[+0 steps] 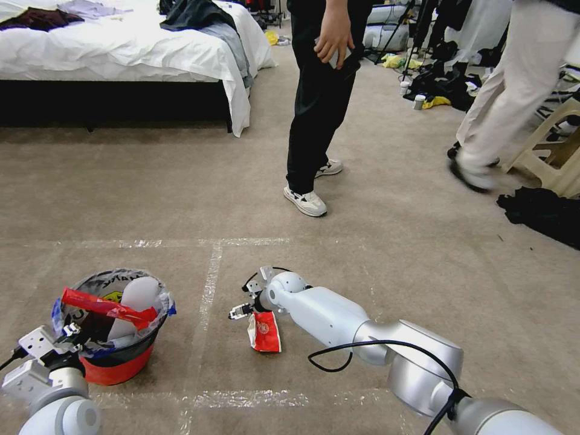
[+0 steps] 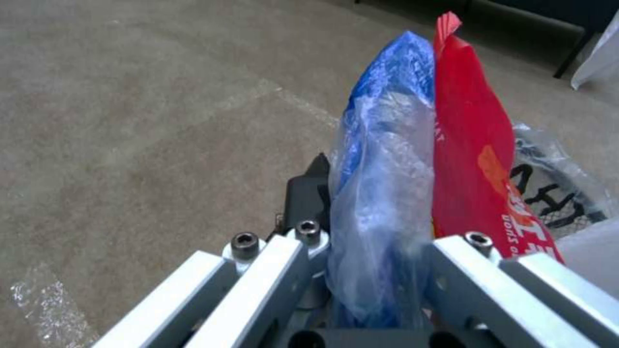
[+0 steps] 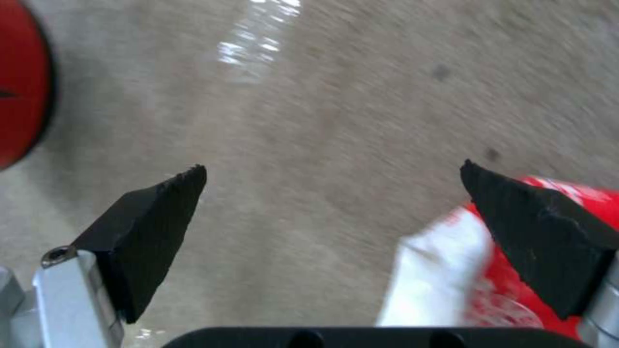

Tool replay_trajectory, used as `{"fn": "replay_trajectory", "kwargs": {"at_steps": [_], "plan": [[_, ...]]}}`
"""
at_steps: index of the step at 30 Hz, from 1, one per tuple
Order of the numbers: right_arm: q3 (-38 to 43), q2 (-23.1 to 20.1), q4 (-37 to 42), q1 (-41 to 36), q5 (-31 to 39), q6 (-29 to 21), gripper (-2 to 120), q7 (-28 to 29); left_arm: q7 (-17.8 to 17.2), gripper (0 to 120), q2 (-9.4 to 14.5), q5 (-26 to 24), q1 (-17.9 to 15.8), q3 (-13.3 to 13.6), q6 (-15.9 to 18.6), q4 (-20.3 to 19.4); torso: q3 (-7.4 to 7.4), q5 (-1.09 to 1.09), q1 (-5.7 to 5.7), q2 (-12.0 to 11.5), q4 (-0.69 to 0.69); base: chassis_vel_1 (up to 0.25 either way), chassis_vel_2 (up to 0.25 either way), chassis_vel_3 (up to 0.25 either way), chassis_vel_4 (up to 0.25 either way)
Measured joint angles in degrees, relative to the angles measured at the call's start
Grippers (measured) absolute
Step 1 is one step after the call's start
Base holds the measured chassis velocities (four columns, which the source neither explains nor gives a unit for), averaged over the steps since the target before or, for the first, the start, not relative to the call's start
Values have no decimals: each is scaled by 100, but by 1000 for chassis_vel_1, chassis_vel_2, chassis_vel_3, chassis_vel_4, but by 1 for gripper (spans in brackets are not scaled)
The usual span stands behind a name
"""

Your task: Pick up the trash bin and place the garbage on the floor into it.

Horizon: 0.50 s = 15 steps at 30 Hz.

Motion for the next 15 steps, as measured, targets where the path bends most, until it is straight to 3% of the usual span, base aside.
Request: {"fn": "replay_trajectory", "kwargs": {"at_steps": [10, 15], "plan": [[-289, -4, 672, -15, 482, -156, 100, 386, 0, 4, -29, -10, -1, -4, -9, 22, 0, -1, 0, 0, 0, 0, 0, 0, 0], [-410, -272, 1008, 9, 623, -226, 100, 540, 2, 4, -49, -9, 0, 3, -19, 21, 0, -1, 0, 0, -1, 0, 0, 0, 0]]}}
